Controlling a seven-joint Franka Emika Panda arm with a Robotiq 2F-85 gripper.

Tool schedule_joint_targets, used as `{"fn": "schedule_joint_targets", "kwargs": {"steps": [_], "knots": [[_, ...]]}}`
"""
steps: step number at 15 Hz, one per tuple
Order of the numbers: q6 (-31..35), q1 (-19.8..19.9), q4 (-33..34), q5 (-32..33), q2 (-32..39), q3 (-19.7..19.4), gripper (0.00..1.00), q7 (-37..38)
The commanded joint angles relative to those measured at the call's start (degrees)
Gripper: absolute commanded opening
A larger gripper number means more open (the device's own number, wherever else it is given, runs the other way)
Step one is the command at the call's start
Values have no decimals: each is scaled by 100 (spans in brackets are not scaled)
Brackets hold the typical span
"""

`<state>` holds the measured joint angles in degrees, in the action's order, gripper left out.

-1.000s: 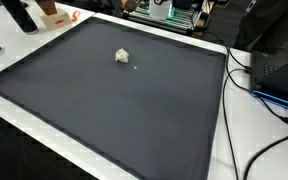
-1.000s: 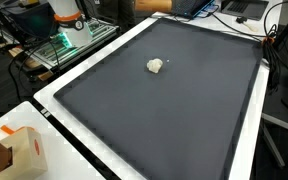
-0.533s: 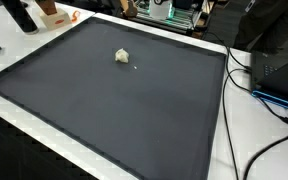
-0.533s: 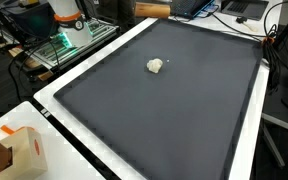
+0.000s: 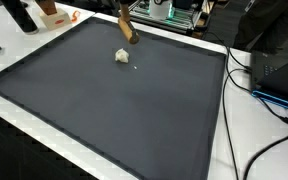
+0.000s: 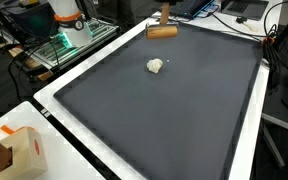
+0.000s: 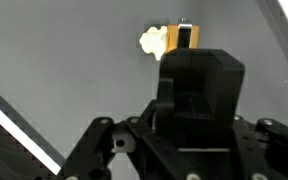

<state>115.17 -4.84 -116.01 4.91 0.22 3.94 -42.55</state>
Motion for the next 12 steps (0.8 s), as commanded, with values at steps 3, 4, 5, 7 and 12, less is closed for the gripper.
{"fn": "schedule_joint_targets", "kwargs": {"steps": [3, 4, 5, 7, 12], "knots": [[1128, 17, -904, 72, -237, 34, 24, -601], [1231, 20, -1002, 108, -230, 31, 24, -616], [1326, 25, -1097, 111, -225, 26, 24, -646], [1449, 34, -1245, 118, -216, 17, 24, -672], [1597, 57, -1488, 125, -190, -3, 24, -786]]}}
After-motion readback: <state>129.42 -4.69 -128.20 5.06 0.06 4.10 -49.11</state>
